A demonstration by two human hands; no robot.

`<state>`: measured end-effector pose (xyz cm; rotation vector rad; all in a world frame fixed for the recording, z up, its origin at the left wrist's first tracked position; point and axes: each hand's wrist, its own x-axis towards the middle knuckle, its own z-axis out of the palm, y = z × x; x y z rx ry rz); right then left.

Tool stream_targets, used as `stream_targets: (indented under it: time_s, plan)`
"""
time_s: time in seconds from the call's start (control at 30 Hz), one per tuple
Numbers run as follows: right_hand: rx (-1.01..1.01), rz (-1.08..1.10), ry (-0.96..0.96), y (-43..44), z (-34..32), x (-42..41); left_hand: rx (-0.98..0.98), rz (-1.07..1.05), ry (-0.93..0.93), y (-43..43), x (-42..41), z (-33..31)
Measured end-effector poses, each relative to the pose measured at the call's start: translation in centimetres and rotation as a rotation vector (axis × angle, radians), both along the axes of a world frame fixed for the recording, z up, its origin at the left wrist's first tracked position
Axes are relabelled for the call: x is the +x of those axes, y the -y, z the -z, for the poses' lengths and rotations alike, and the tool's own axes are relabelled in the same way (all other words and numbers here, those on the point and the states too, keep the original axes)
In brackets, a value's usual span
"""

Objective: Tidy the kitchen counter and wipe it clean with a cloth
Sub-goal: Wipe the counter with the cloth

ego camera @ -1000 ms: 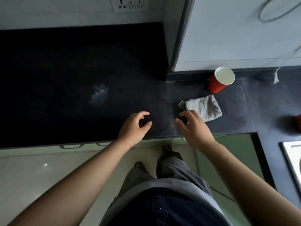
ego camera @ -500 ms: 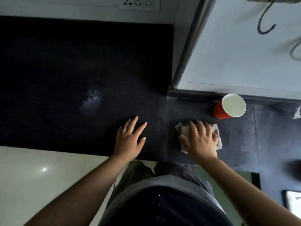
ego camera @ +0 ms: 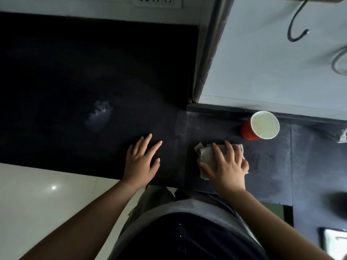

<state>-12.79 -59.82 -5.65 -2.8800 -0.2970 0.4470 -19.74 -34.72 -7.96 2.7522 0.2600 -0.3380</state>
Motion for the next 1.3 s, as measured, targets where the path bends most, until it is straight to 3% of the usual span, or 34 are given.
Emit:
stream_targets:
  time_s: [0.27, 0.6, 0.77, 0.9, 1.07, 1.3]
  plan:
    - [-0.079, -0.133, 0.062, -1.5, 0.2, 1.3, -0.009, -0.036, -0.046, 0.5, 0.2, -0.5]
    - [0.305, -0.152, 0.049, -5.0, -0.7, 2.5, -0.078, 0.035, -0.091, -1.1, 0.5, -1.2]
    - [0.435, -0.178, 0.062, -12.5, -2.2, 3.0, -0.142, -0.182, 0.068, -4.4, 0.8, -3.9]
    - [0.479, -0.176, 0.076, -19.7, -2.5, 3.9, -0.173, -0.224, 0.156, -10.7, 0.4, -5.3]
    - [0.27, -0.115, 0.064, -26.6, -0.4, 3.0, -0.142, -0.185, 0.133, -20.5, -0.1, -5.3]
    - [0.028, 0.144, 0.146, -28.2, 1.5, -1.1, -0.045, -0.075, 0.098, -31.6, 0.7, -3.4]
